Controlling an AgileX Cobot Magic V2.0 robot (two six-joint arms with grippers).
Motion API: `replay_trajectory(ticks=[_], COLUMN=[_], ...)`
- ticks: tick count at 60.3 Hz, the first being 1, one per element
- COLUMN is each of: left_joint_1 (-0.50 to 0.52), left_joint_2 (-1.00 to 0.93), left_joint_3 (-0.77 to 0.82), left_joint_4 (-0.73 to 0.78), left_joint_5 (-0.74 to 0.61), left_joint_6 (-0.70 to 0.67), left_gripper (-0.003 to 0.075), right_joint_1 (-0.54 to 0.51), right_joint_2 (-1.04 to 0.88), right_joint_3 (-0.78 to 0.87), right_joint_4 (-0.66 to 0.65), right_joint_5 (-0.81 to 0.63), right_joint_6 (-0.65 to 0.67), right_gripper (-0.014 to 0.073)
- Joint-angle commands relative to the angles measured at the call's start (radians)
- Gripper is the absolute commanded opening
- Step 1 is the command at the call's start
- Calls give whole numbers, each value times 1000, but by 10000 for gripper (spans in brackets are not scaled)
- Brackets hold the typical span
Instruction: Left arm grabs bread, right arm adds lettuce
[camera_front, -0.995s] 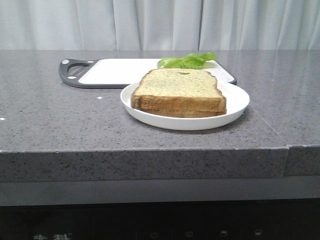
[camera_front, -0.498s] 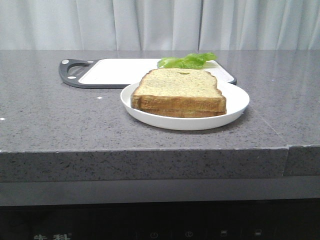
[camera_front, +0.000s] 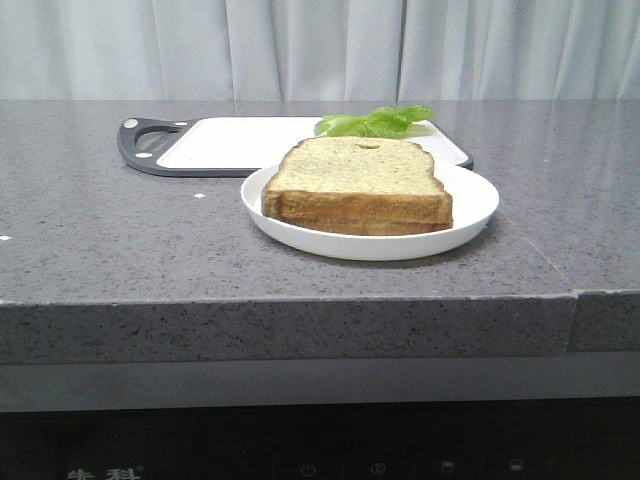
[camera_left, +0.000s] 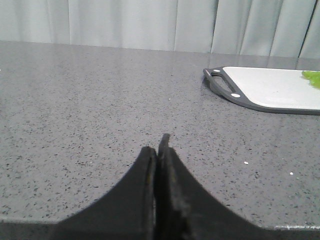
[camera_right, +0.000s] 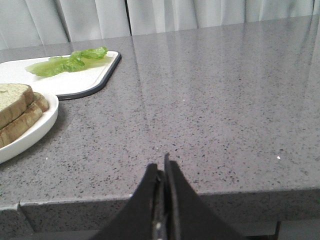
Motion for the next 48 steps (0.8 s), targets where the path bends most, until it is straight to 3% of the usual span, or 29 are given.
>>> replay_trajectory(ticks=[1,42,48], left_joint_1=[1,1,1], left_joint_2=[-18,-15,15], left_joint_3=[4,-28,-118], left_joint_4=[-9,-24,6], left_joint_5=[-88,-159,-106], left_joint_6=[-9,-9,-9], left_gripper=[-21,-21,-21], right_joint_1=[-7,-5,-6], right_joint_2=[-22,-22,-20], right_joint_3=[-3,-14,-87], right_joint_4=[-8,15,10], right_joint_5=[-84,-143,-41], right_joint_6=[-4,-3,-11], right_gripper=[-61,-61,-61])
